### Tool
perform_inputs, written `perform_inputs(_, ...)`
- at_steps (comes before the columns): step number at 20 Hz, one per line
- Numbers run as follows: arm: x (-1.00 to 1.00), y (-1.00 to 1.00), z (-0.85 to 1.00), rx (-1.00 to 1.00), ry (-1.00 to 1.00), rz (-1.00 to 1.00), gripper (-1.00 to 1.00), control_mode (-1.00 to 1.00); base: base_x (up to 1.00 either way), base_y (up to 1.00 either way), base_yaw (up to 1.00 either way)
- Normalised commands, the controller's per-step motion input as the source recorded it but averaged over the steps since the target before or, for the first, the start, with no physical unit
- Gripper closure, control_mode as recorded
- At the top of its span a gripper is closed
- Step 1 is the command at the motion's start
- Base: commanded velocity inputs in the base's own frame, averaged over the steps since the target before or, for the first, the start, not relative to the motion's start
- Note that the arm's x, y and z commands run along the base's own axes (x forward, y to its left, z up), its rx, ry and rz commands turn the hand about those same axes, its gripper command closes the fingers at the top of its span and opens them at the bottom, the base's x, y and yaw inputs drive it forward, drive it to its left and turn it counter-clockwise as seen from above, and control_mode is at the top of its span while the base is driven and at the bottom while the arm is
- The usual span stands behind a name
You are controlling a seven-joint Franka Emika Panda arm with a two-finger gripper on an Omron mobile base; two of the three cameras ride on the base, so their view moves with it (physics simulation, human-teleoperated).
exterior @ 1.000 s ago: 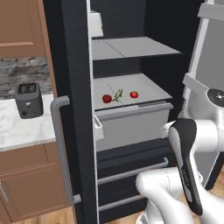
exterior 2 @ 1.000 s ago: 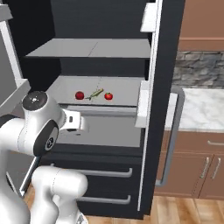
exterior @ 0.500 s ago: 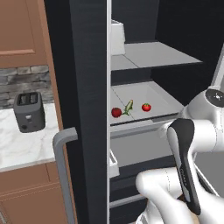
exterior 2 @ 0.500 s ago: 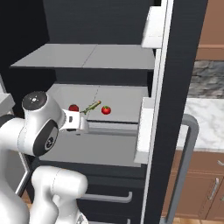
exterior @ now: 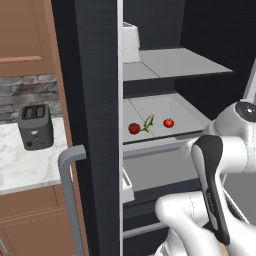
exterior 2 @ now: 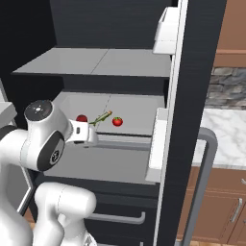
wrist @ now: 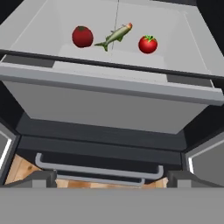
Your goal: Place one tomato and one fish in each tupperware on the nearby counter, to pack two identical lunches.
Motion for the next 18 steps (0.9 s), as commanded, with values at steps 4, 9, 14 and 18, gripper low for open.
perform_inputs(4, 0.25, 0.00, -0.11, 0.00, -0.05, 0.00, -1.00, -1.00, 0.00, 0.00, 0.00)
perform_inputs(9, 0.33, 0.05, -0.09, 0.00, -0.03, 0.00, -1.00, -1.00, 0.00, 0.00, 0.00)
perform_inputs(14, 0.51, -0.01, 0.00, 0.05, -0.01, 0.00, -1.00, -1.00, 0.00, 0.00, 0.00)
perform_inputs(18, 0.66, -0.14, 0.00, 0.00, 0.00, -0.05, -1.00, -1.00, 0.00, 0.00, 0.00)
